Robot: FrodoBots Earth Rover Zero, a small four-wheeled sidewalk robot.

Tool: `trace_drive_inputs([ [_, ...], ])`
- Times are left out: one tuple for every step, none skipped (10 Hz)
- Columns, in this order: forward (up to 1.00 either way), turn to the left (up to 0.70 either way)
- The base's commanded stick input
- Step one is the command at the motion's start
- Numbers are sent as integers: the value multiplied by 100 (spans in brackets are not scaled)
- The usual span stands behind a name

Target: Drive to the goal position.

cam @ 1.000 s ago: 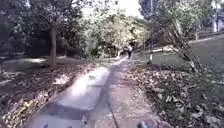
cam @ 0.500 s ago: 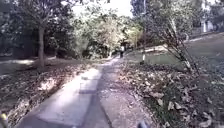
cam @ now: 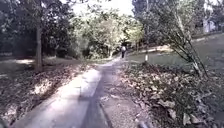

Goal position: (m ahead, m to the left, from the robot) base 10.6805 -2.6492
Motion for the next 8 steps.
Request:
trace_drive_inputs([
  [50, 0],
  [50, 0],
  [50, 0],
  [50, 0],
  [50, 0],
  [50, 0],
  [50, 0],
  [50, 0],
])
